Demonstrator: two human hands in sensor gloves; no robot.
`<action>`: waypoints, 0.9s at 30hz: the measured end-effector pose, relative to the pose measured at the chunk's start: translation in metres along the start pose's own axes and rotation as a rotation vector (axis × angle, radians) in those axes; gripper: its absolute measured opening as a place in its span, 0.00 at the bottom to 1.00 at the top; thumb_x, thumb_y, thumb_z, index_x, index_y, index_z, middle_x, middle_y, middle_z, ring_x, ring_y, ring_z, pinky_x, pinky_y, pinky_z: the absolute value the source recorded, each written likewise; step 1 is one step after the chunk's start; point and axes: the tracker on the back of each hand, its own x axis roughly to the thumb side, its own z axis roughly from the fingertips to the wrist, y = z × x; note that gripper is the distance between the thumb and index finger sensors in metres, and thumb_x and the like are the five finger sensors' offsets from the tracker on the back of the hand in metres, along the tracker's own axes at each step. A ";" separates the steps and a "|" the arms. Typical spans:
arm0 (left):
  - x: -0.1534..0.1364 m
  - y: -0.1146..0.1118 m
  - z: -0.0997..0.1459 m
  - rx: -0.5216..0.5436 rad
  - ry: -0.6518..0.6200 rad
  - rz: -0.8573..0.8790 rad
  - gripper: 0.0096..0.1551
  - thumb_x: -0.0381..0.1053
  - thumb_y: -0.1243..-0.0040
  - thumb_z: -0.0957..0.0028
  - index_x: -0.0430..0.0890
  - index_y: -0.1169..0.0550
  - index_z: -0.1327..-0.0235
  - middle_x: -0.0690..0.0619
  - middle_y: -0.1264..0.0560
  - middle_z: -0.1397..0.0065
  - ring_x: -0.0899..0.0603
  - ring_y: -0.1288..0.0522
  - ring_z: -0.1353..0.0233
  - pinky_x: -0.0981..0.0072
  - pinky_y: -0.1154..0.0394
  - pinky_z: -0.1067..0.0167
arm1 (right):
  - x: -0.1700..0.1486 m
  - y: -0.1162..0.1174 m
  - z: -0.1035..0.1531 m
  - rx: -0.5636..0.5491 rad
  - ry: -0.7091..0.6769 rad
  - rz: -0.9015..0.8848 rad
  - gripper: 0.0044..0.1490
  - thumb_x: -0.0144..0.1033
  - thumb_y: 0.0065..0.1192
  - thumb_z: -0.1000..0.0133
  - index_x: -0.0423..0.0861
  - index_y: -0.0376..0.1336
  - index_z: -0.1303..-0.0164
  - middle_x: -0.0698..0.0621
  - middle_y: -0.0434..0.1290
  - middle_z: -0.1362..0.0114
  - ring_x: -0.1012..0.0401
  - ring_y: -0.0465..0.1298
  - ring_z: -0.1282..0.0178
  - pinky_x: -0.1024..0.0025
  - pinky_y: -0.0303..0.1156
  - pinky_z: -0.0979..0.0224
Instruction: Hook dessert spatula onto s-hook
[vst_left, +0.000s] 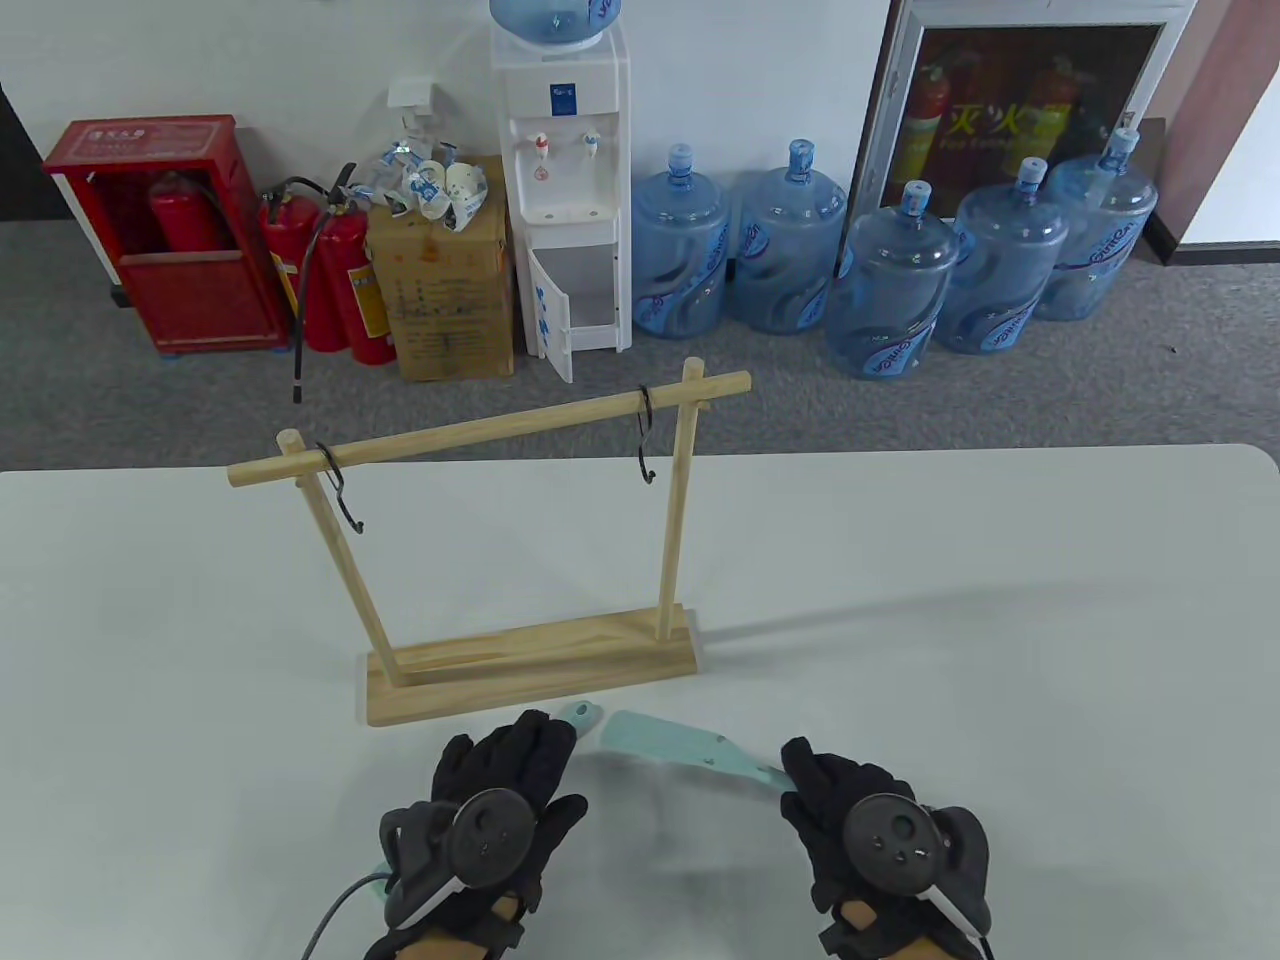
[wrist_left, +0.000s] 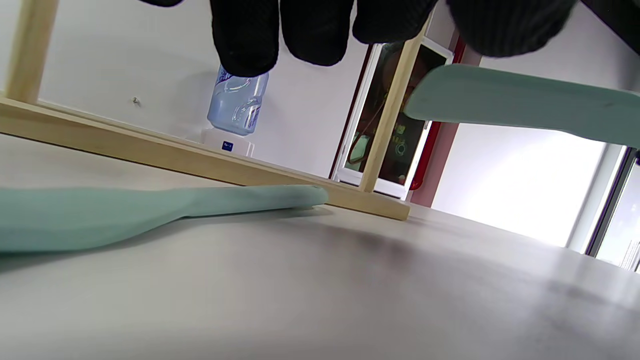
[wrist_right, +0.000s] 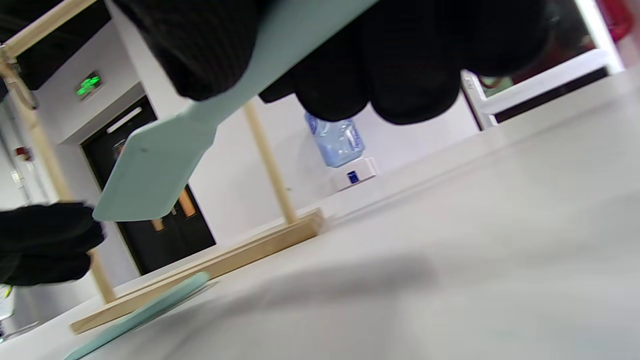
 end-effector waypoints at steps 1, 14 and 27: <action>0.003 0.000 0.000 0.000 -0.006 0.003 0.41 0.69 0.46 0.51 0.60 0.38 0.23 0.53 0.38 0.14 0.35 0.34 0.19 0.30 0.49 0.23 | 0.006 0.002 0.000 0.005 -0.021 0.007 0.34 0.44 0.61 0.49 0.45 0.66 0.33 0.43 0.70 0.35 0.45 0.74 0.44 0.42 0.65 0.36; 0.029 -0.012 -0.005 -0.046 -0.061 -0.047 0.32 0.65 0.41 0.47 0.59 0.29 0.29 0.55 0.25 0.23 0.42 0.20 0.30 0.33 0.36 0.29 | 0.048 0.012 0.002 0.030 -0.196 0.052 0.33 0.44 0.63 0.50 0.43 0.68 0.35 0.43 0.73 0.38 0.45 0.76 0.47 0.41 0.67 0.38; 0.007 -0.003 -0.006 0.040 -0.036 0.051 0.27 0.62 0.36 0.52 0.56 0.20 0.39 0.55 0.15 0.39 0.44 0.14 0.42 0.39 0.28 0.37 | 0.018 -0.009 0.008 -0.127 -0.102 -0.008 0.41 0.49 0.63 0.50 0.49 0.59 0.26 0.45 0.64 0.28 0.44 0.70 0.34 0.41 0.62 0.31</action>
